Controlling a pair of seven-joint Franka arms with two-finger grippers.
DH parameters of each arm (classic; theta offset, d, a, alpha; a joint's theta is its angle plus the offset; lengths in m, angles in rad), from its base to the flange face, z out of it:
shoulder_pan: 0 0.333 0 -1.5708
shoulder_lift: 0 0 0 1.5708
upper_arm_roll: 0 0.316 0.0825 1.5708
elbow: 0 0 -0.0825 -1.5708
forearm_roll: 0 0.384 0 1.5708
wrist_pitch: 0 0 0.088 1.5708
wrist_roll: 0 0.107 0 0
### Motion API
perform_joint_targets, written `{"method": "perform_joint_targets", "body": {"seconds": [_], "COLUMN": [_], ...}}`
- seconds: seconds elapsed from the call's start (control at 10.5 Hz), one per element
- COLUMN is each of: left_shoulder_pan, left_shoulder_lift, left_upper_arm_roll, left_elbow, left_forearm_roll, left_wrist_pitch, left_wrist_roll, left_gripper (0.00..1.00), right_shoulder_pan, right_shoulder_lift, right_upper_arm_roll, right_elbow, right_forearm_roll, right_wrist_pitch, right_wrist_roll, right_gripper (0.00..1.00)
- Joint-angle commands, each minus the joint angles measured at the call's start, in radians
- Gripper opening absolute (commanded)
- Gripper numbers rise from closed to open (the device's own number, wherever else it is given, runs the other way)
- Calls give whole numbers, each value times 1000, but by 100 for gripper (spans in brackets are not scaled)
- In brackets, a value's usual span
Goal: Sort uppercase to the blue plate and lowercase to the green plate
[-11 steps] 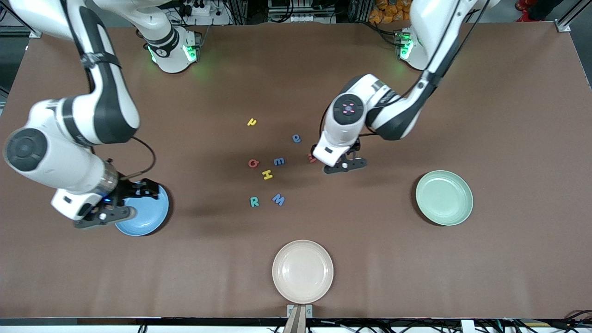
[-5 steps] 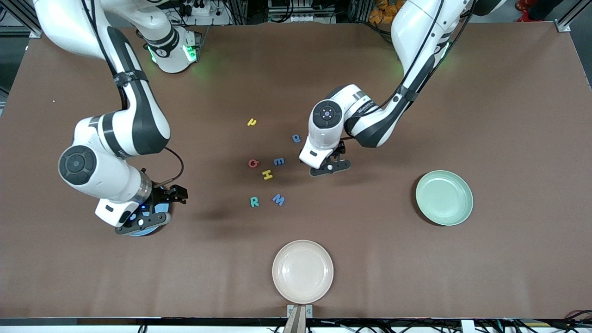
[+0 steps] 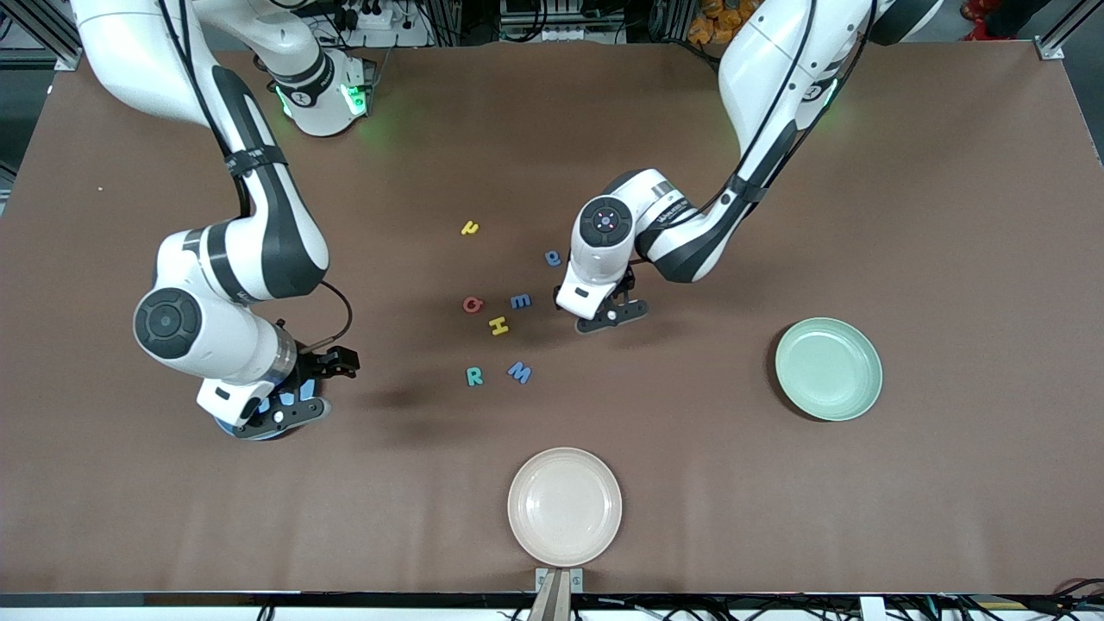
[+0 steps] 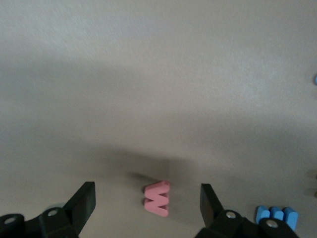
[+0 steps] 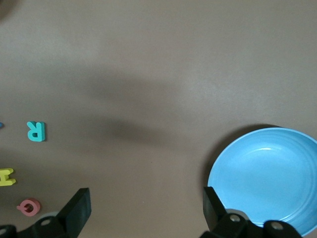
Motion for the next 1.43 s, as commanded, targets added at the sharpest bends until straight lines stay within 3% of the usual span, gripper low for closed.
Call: {"method": "perform_joint_targets", "body": {"seconds": [0.0, 0.29, 0.67, 0.76, 0.86, 1.05, 1.33], "left_shoulder_pan": [-24, -28, -32, -32, -32, -27, 28], "left_shoulder_lift": [19, 36, 56, 56, 56, 54, 15], "left_upper_arm_roll": [4, 7, 10, 10, 10, 10, 10], "left_elbow": [2, -12, -15, -15, -15, -14, -4], "left_forearm_roll": [32, 33, 33, 33, 44, 46, 49], "left_wrist_pitch": [28, 59, 74, 74, 74, 74, 63], "left_wrist_roll": [-52, -52, -60, -60, -60, -58, -42], "left_gripper": [87, 79, 72, 64, 47, 0, 0], "right_shoulder_pan": [44, 198, 251, 253, 257, 271, 280], "right_shoulder_lift": [55, 178, 279, 292, 311, 335, 339], "right_upper_arm_roll": [-4, -7, -7, -7, -7, -6, -6], "right_elbow": [19, 94, 182, 183, 186, 188, 180], "right_forearm_roll": [18, 0, 3, 3, 4, 4, 9], "right_wrist_pitch": [34, 152, 164, 184, 197, 198, 198], "right_wrist_roll": [13, 245, 324, 355, 362, 364, 366], "right_gripper": [100, 100, 100, 100, 100, 100, 100]}}
